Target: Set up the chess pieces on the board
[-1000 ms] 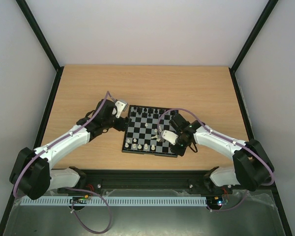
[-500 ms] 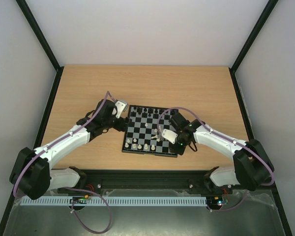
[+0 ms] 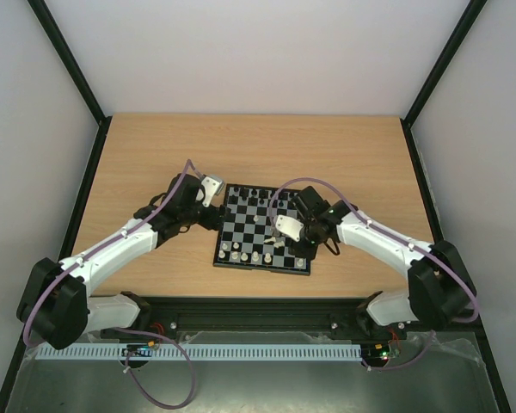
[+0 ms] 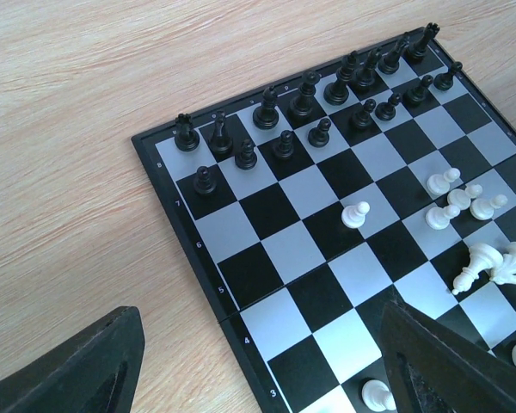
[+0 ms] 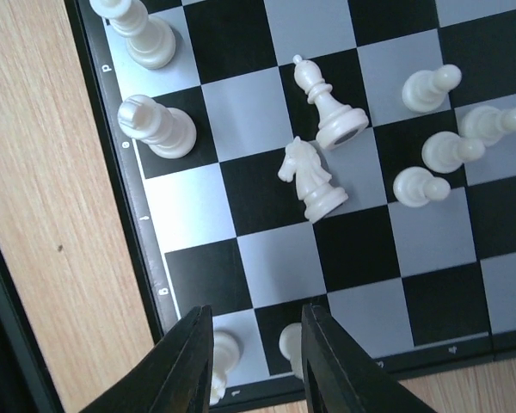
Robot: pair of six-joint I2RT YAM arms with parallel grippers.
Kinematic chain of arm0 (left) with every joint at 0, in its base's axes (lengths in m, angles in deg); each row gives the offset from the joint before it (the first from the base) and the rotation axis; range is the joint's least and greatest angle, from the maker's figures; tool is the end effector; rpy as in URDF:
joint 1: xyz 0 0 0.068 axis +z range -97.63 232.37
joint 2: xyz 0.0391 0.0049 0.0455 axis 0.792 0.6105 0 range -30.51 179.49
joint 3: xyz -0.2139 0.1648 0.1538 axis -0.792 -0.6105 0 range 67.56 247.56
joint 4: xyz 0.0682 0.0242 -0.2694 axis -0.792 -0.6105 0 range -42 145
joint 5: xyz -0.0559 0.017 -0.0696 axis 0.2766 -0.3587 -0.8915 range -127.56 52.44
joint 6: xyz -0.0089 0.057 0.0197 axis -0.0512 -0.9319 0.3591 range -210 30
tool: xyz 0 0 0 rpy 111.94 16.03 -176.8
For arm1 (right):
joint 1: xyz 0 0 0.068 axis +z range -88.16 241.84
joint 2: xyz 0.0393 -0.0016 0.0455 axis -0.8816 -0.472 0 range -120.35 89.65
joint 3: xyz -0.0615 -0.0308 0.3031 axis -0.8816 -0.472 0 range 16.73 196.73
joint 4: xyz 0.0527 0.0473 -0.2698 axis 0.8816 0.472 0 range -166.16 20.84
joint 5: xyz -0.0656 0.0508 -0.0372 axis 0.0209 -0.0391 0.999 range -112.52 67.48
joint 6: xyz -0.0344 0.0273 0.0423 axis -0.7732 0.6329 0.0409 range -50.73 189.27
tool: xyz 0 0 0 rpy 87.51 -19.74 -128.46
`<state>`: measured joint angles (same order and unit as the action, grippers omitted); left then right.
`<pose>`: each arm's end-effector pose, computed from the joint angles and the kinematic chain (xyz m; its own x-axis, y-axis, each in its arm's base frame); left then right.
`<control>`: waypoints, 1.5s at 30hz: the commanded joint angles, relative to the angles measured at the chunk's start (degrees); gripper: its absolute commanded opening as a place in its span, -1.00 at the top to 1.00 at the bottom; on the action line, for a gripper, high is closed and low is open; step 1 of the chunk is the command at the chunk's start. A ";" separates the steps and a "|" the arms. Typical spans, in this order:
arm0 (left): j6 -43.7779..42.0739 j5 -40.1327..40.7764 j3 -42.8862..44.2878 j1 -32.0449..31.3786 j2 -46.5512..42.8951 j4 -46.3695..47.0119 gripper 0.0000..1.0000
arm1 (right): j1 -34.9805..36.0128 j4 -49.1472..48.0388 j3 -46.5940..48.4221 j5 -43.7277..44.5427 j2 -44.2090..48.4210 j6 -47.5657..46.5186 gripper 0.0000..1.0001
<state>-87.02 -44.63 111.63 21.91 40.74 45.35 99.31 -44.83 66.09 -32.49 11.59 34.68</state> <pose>0.2384 -0.1467 0.2620 -0.5465 0.2615 -0.7956 0.5605 0.8201 -0.1154 0.2147 0.1747 0.2330 -0.1868 -0.8477 -0.4965 -0.9401 0.3009 -0.1601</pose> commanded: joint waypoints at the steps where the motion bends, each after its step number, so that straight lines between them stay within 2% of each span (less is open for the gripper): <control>1: -0.35 -0.20 1.58 0.49 -0.68 -0.68 -0.56 | 0.32 -1.12 2.45 -0.30 -2.75 -5.39 0.42; 22: -0.26 -1.54 1.69 0.84 -0.58 -0.72 -0.57 | 1.29 -5.24 4.56 1.43 -10.20 -6.55 0.17; 38: -0.35 -1.97 1.64 1.10 -0.14 -0.83 -0.57 | 1.37 -7.13 4.60 2.20 -14.60 -7.41 0.17; 45: -0.39 -2.57 1.76 1.28 0.19 -0.74 -0.57 | 1.37 -5.92 3.51 1.06 -15.02 -7.64 0.30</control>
<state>-87.04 -46.22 111.65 22.64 40.72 45.18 100.23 -52.52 69.90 -30.62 -2.60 27.84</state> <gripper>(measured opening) 0.783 0.367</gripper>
